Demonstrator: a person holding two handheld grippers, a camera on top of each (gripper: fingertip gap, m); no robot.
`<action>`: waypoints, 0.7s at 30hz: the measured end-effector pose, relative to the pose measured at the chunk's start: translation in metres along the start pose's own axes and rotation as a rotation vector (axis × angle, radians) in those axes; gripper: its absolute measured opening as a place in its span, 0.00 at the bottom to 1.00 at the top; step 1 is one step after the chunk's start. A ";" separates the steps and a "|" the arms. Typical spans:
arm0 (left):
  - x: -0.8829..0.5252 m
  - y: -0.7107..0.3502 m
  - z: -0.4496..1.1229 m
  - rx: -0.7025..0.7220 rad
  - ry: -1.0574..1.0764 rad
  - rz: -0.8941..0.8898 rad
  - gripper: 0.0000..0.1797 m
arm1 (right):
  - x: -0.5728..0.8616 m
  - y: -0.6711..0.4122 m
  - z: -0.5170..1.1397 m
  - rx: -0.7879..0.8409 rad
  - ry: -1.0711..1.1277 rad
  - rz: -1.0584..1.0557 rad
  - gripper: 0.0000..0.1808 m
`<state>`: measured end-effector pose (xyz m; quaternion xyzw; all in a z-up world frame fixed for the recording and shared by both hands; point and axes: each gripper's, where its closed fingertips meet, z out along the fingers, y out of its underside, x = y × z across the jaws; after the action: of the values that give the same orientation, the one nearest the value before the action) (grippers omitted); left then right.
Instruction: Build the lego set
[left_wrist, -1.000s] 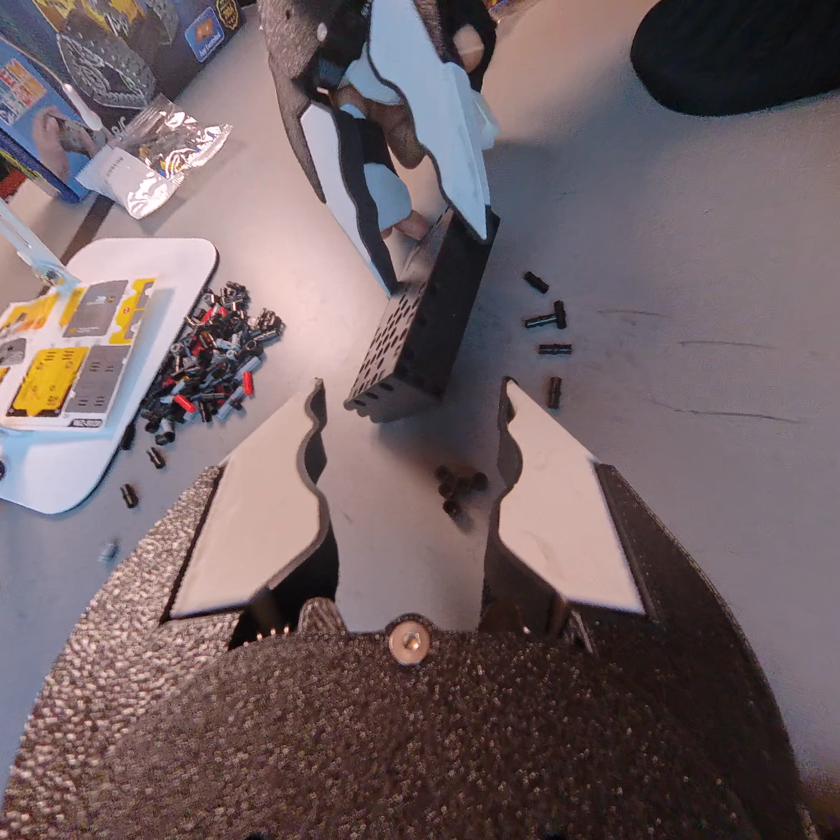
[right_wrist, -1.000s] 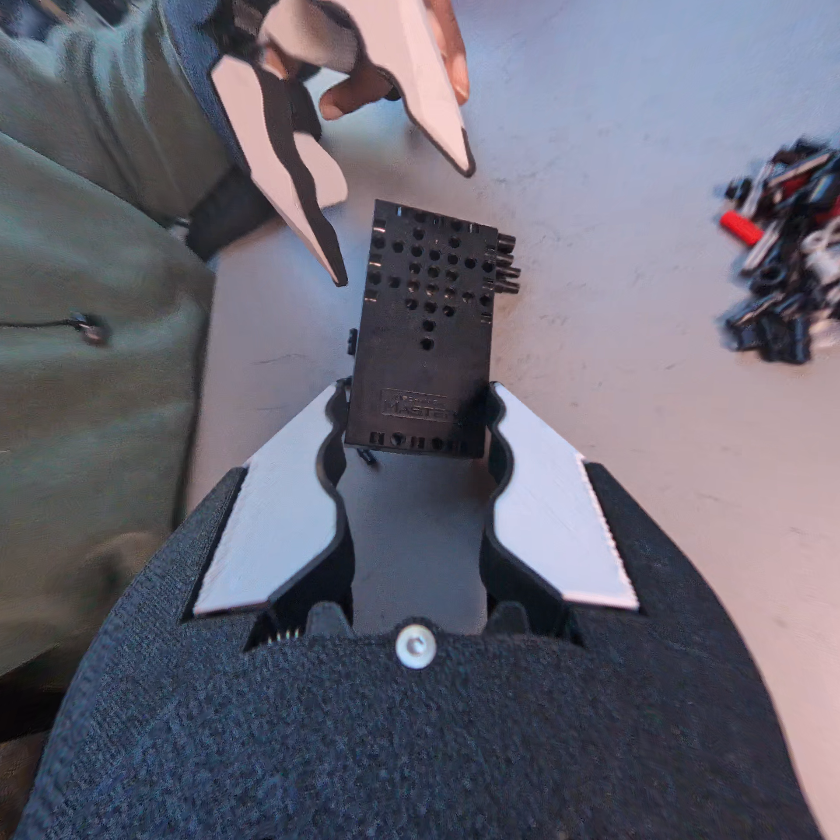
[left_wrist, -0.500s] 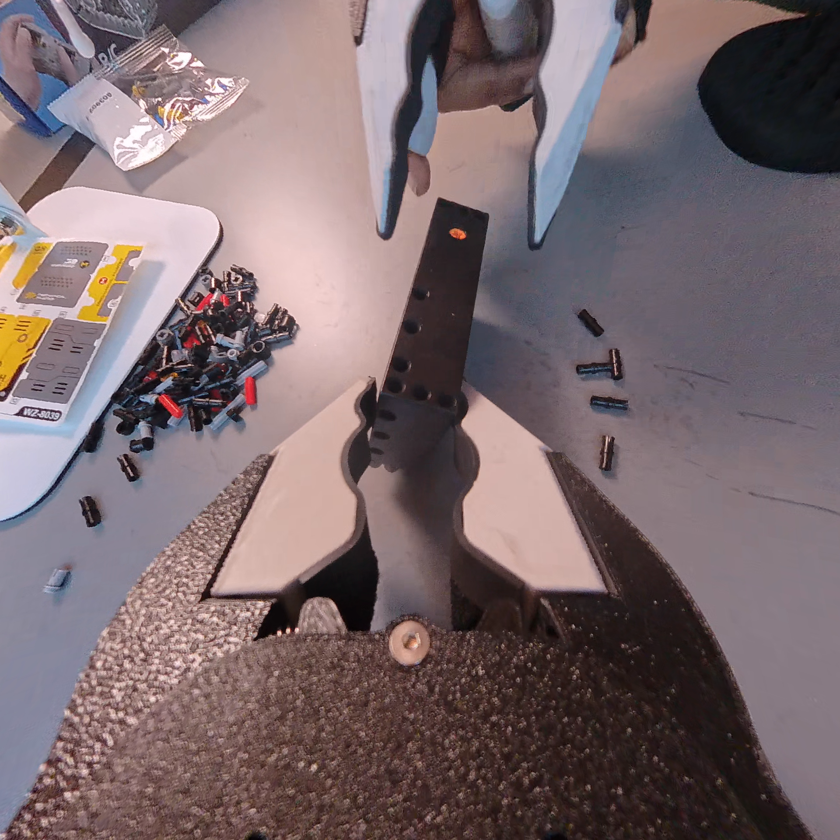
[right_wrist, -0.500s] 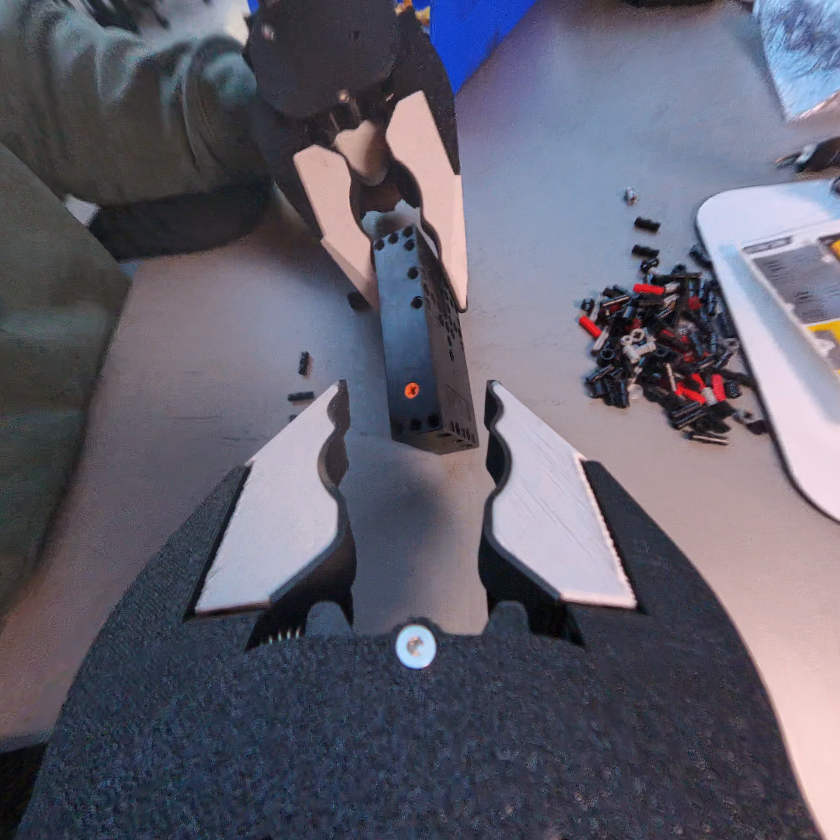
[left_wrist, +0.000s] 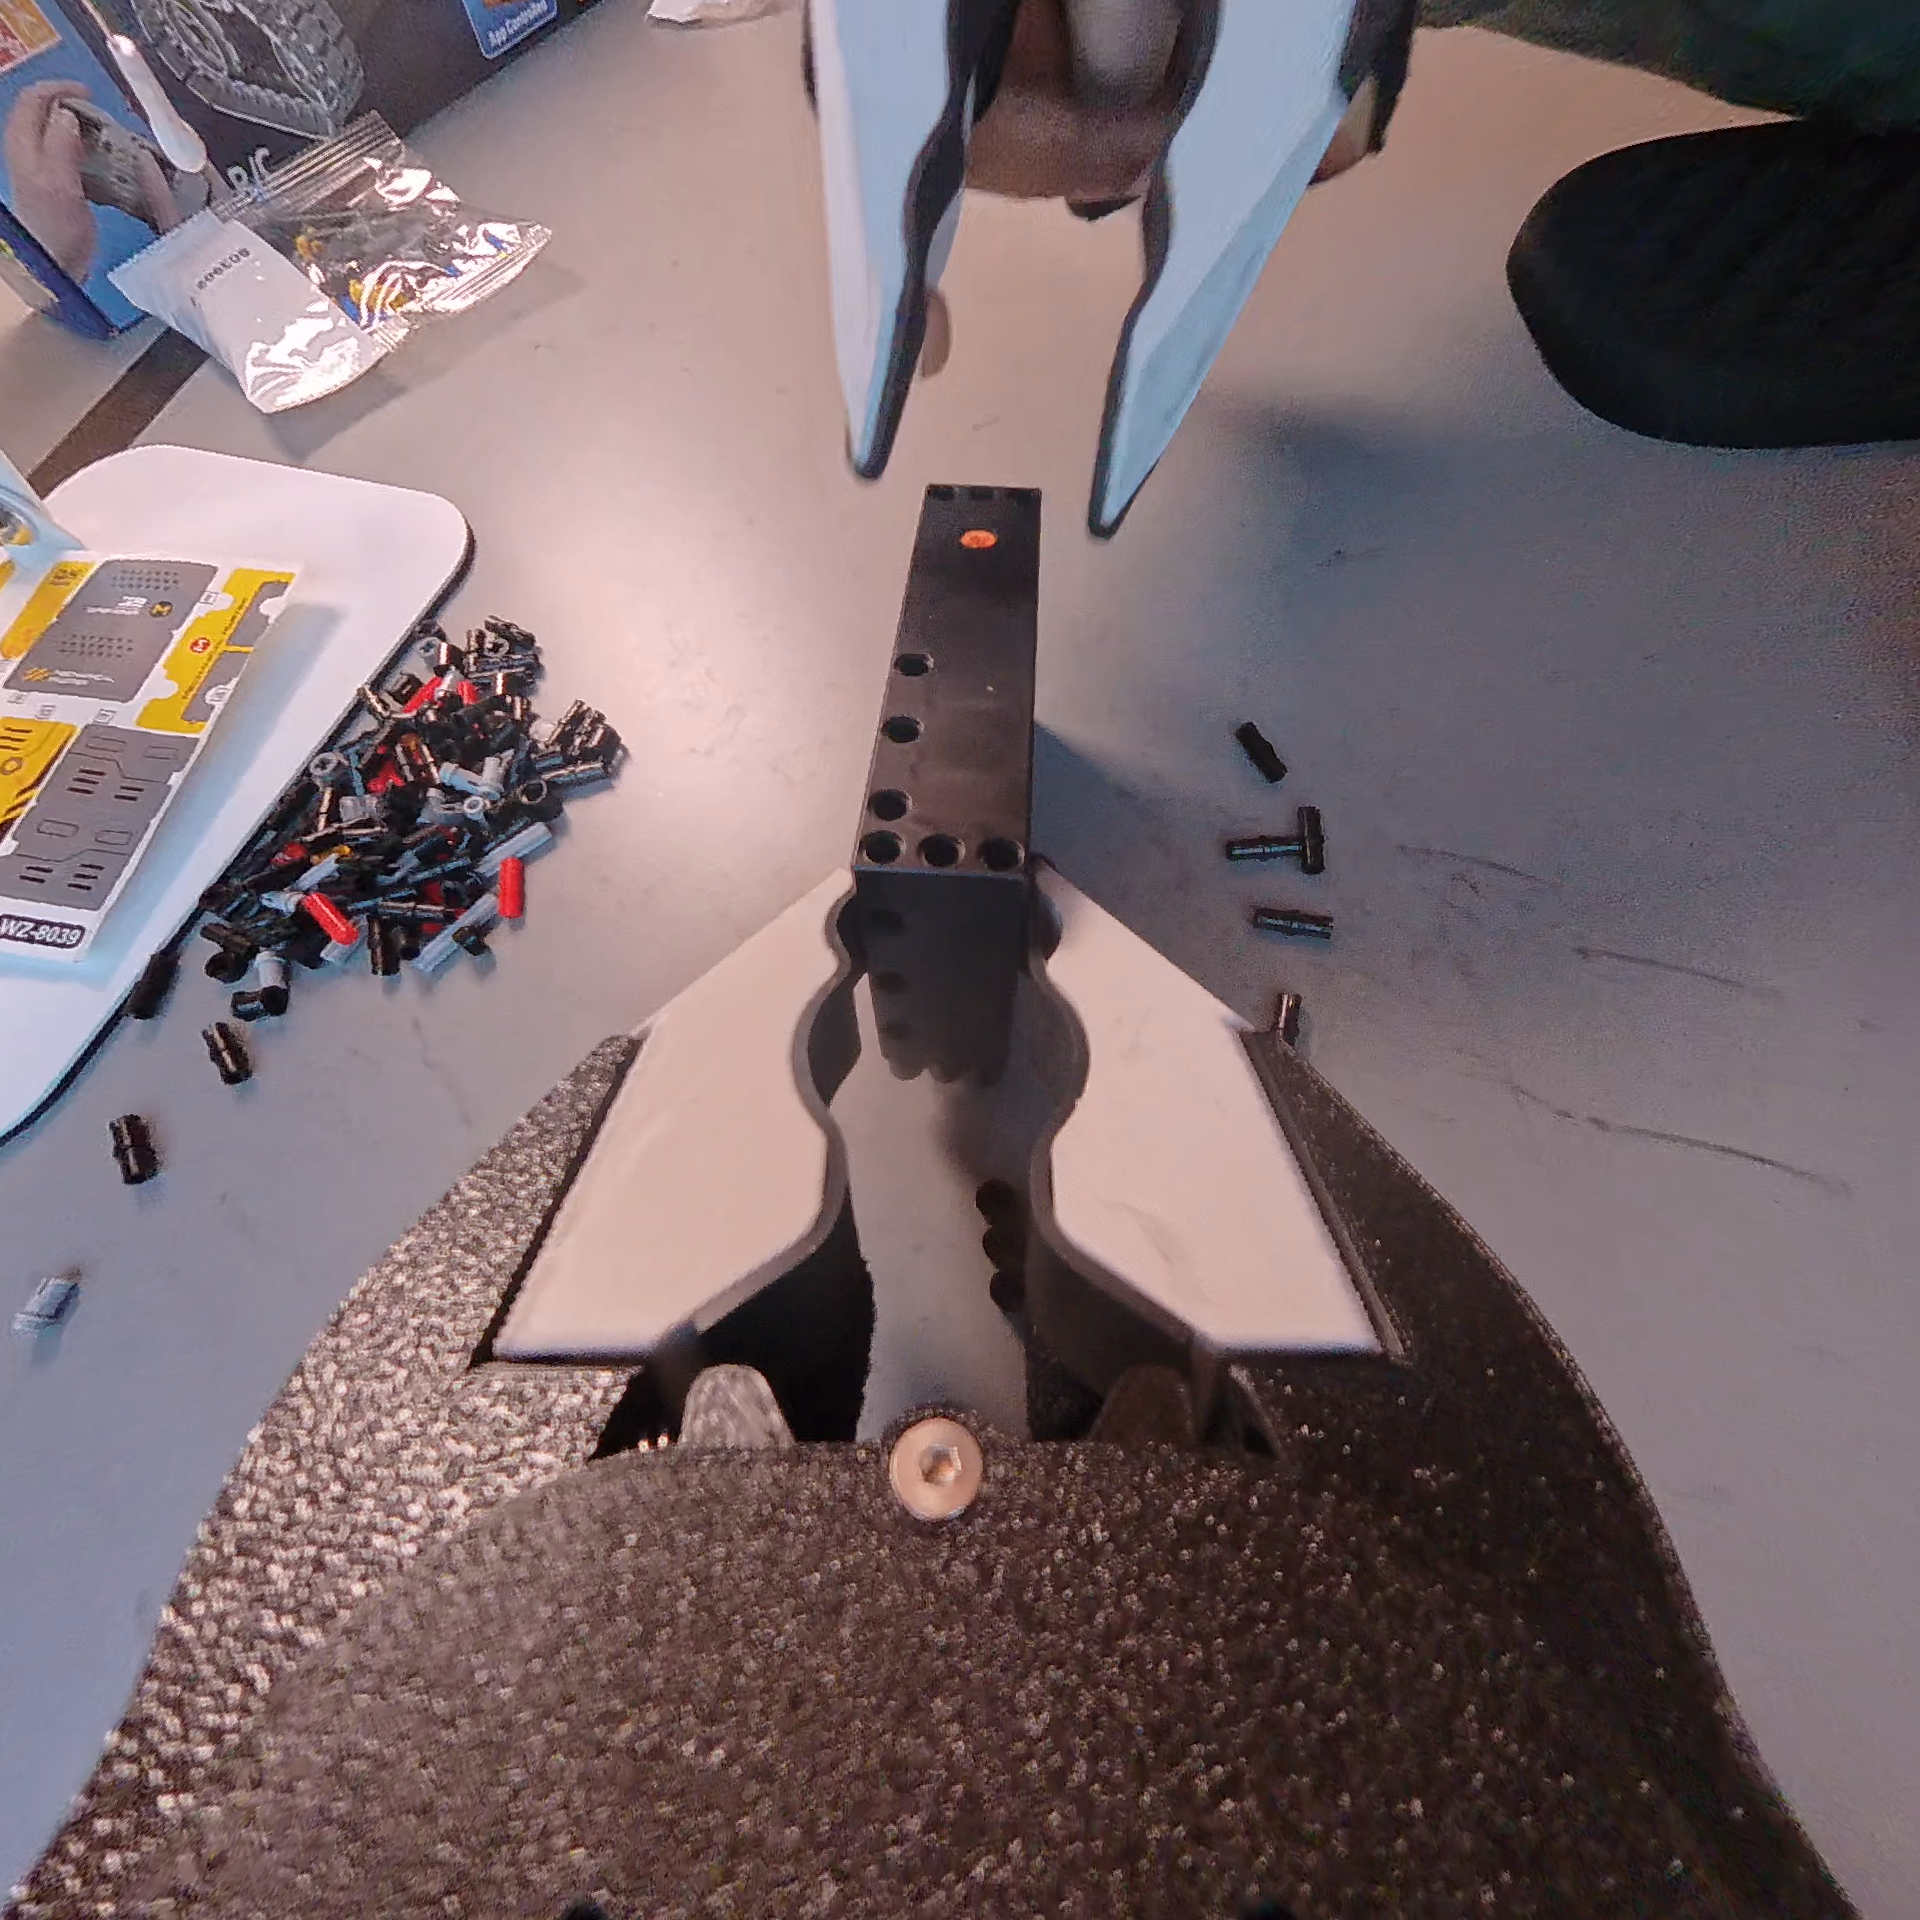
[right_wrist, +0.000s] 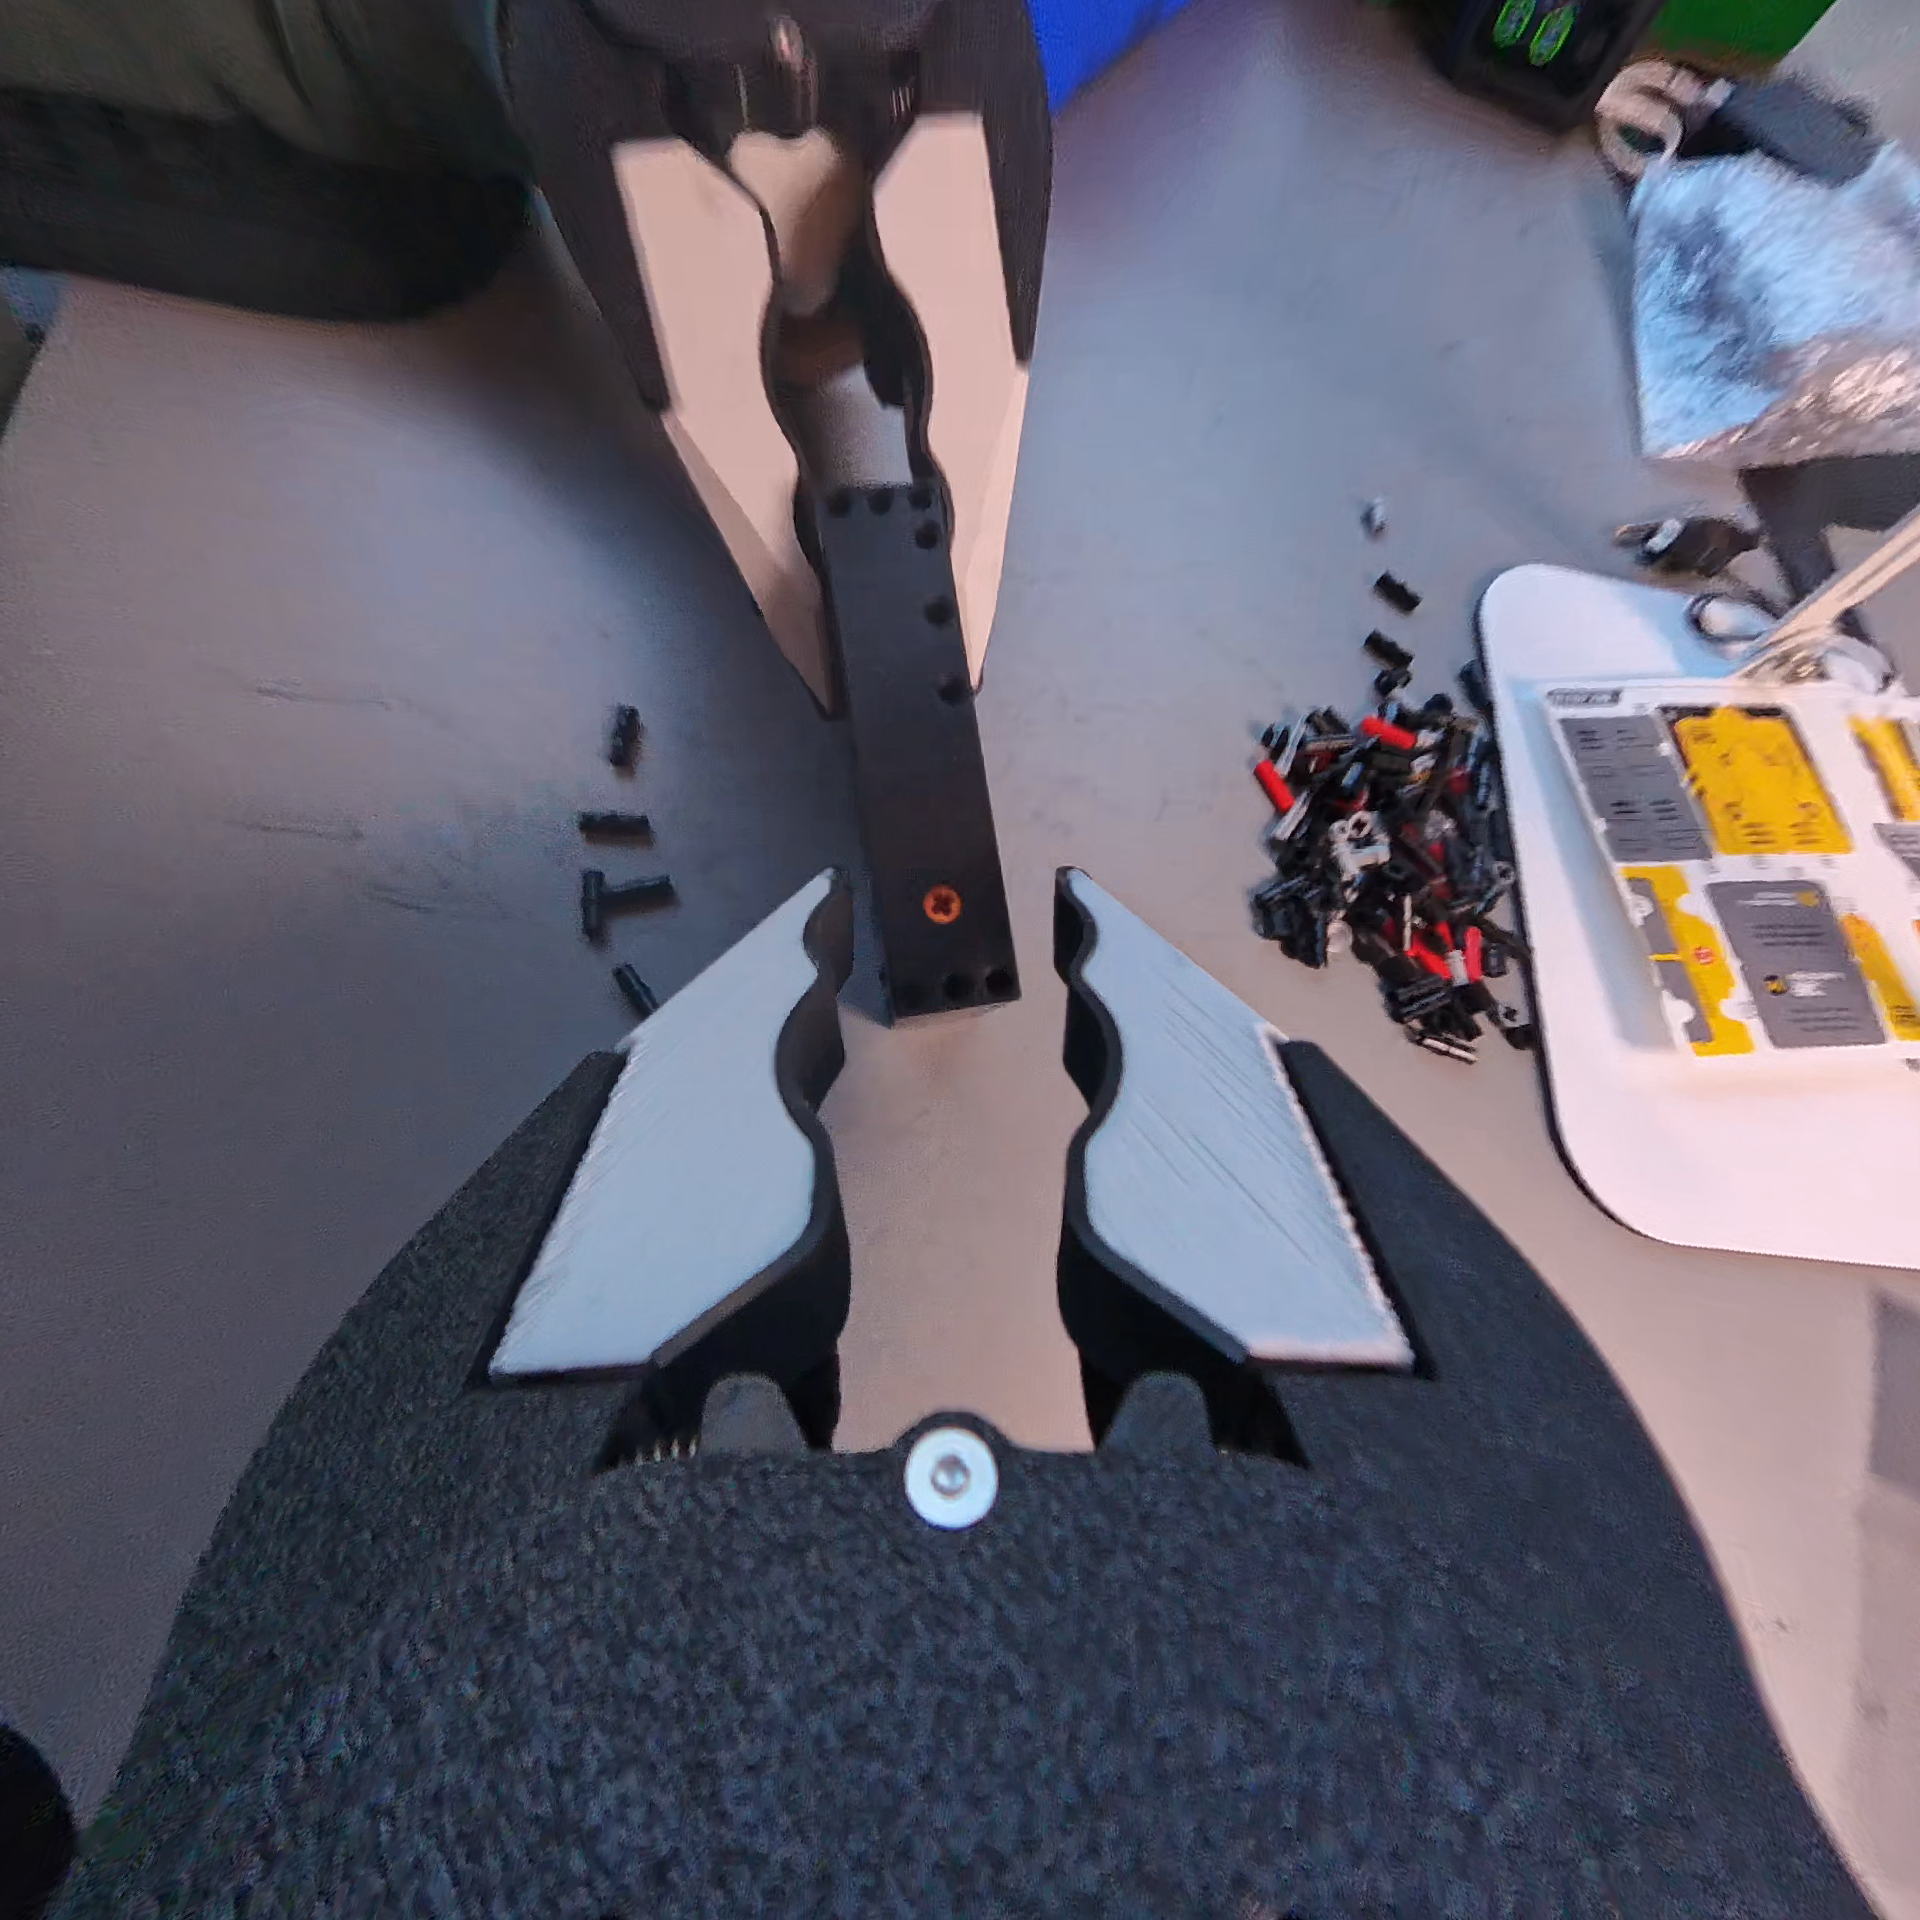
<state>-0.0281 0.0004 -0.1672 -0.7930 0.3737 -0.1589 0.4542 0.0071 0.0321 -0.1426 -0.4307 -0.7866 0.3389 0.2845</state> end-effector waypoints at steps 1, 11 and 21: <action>0.000 0.001 -0.001 0.000 -0.002 0.002 0.15 | -0.005 -0.014 -0.011 0.068 0.016 -0.010 0.19; 0.001 0.003 -0.004 -0.002 -0.025 0.023 0.15 | -0.077 0.037 0.012 -0.139 -0.170 -0.009 0.10; 0.001 0.003 -0.005 -0.002 -0.037 0.018 0.15 | -0.075 0.044 0.020 -0.229 -0.236 -0.022 0.06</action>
<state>-0.0318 -0.0041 -0.1674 -0.7929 0.3726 -0.1394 0.4616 0.0490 -0.0214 -0.2008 -0.4091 -0.8526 0.2922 0.1429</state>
